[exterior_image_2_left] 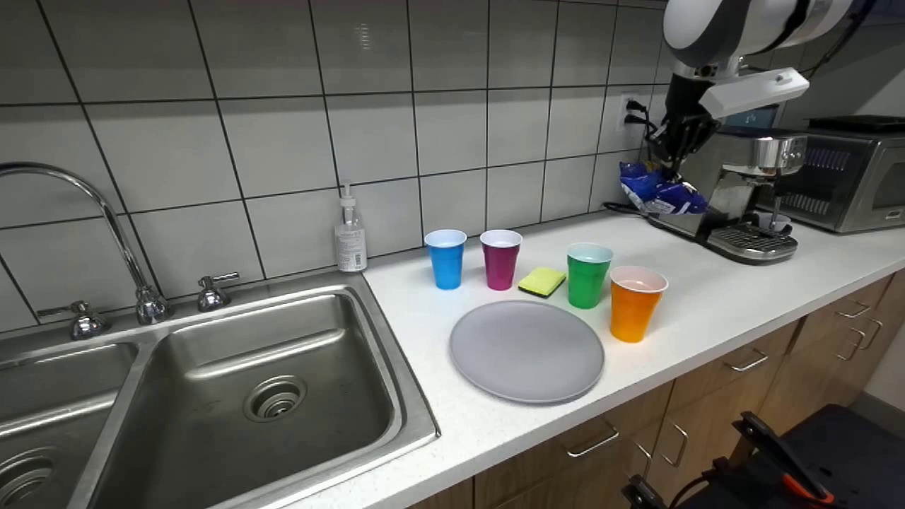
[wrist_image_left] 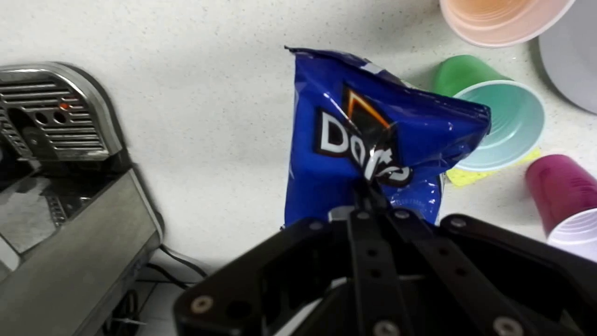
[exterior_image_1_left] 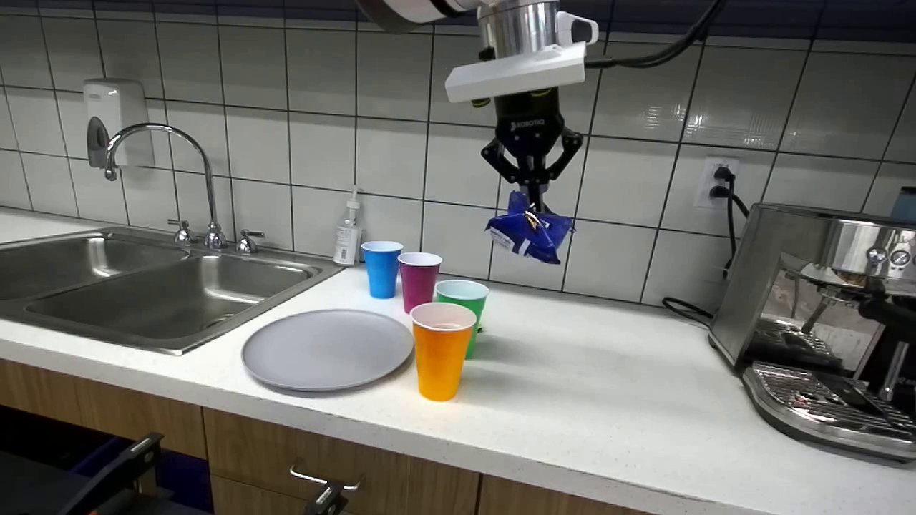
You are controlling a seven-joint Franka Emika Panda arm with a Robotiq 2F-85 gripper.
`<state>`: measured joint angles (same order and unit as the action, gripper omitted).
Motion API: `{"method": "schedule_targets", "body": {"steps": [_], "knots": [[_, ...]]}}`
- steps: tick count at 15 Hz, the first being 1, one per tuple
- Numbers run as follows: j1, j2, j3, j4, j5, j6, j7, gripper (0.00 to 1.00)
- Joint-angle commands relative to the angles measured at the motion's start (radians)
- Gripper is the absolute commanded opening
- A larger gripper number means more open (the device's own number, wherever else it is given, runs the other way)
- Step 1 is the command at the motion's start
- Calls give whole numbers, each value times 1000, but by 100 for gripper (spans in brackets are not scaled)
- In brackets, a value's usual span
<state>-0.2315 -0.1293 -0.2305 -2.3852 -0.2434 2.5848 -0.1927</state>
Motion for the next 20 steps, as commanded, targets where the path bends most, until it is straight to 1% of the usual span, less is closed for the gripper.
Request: {"method": "schedule_targets", "body": {"steps": [1, 6, 11, 16, 19, 20], "knots": [[-41, 50, -16, 34, -51, 28, 89, 0], [-60, 148, -47, 62, -46, 67, 172, 0], [-47, 282, -78, 98, -54, 137, 305, 0], [-8, 407, -150, 137, -98, 195, 454, 0], [32, 467, -207, 152, -123, 219, 524, 0], [42, 487, -220, 156, -115, 224, 533, 0]]}}
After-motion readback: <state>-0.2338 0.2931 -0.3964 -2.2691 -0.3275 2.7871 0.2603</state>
